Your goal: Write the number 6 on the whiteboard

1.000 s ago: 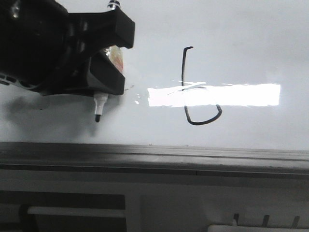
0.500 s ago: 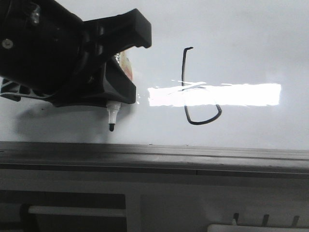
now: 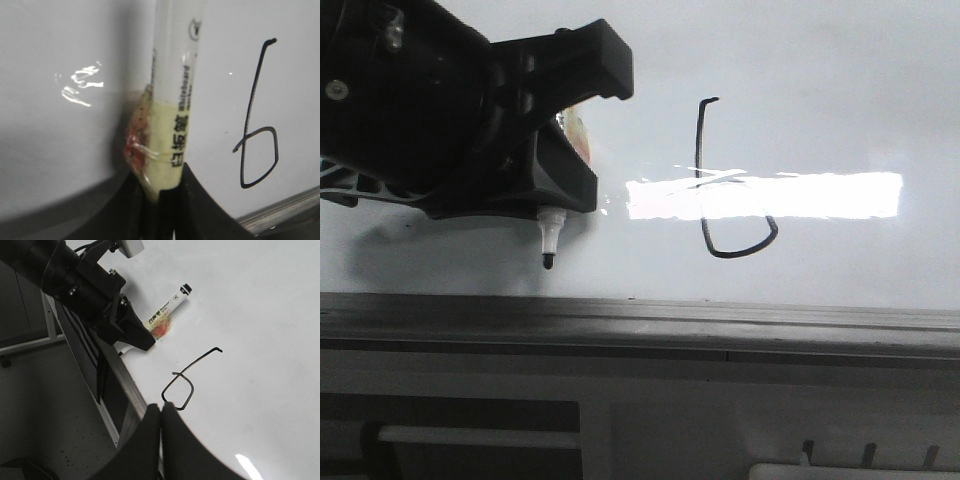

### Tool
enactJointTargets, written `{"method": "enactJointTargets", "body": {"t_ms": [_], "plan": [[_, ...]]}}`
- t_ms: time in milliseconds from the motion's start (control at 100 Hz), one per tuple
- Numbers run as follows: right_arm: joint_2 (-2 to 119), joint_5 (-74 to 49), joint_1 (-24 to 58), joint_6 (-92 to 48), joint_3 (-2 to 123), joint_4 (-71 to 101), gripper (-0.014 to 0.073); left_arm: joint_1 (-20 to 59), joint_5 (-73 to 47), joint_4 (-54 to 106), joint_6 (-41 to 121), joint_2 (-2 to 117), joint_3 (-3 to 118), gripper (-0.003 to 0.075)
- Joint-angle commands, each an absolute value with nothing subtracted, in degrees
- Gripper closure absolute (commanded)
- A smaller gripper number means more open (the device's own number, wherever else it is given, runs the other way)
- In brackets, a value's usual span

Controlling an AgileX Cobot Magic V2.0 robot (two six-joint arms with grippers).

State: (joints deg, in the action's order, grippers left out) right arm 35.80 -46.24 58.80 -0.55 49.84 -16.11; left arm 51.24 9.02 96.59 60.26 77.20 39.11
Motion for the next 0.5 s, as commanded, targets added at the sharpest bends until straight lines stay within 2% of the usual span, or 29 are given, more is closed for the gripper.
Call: {"method": "enactJointTargets", "body": {"t_ms": [0,240,490], "plan": [[35.8,-43.0,58.6,-0.4,51.7,-17.8,0.0656,50.1,21.0,96.3,60.4,77.7,39.7,0.0712],[35.8,-43.0,58.6,-0.4,51.7,-17.8,0.0656,50.1,21.7,96.3,60.4,77.7,39.7,0.0489],[35.8,-43.0,58.6,0.0,51.7,-17.8,0.0656,50.1,22.7,96.3,60.4,77.7,39.7,0.0444]]}}
